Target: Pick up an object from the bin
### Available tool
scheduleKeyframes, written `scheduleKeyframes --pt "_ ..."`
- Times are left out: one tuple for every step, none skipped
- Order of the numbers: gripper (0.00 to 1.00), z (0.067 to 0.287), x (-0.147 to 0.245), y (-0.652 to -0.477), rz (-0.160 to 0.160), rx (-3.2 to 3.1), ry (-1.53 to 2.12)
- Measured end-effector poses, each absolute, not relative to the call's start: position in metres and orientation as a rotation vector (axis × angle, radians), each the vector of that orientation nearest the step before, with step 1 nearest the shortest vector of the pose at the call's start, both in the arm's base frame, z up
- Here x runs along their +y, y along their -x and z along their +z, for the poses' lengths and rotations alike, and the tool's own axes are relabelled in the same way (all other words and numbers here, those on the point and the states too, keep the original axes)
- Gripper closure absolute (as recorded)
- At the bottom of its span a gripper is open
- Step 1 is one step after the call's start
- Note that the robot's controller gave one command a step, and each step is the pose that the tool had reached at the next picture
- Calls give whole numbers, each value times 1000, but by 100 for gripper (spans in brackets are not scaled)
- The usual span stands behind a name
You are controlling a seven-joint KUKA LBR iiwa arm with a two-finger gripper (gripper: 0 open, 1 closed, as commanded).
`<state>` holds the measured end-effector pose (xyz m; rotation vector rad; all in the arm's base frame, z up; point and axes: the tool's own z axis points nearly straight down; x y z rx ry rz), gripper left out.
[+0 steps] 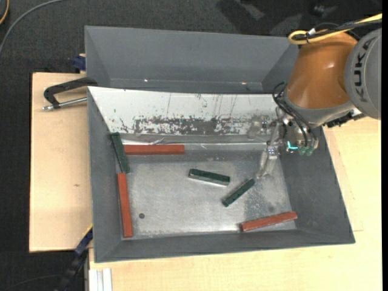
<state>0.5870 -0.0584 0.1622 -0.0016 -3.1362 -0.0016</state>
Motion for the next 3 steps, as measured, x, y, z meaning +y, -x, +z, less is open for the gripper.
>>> scheduleKeyframes --pt "0 68 -15 -581 -3 -3124 -291" --pt "100 72 -16 -582 0 -3131 -289" --pt "100 202 28 -575 3 -2938 -1149"
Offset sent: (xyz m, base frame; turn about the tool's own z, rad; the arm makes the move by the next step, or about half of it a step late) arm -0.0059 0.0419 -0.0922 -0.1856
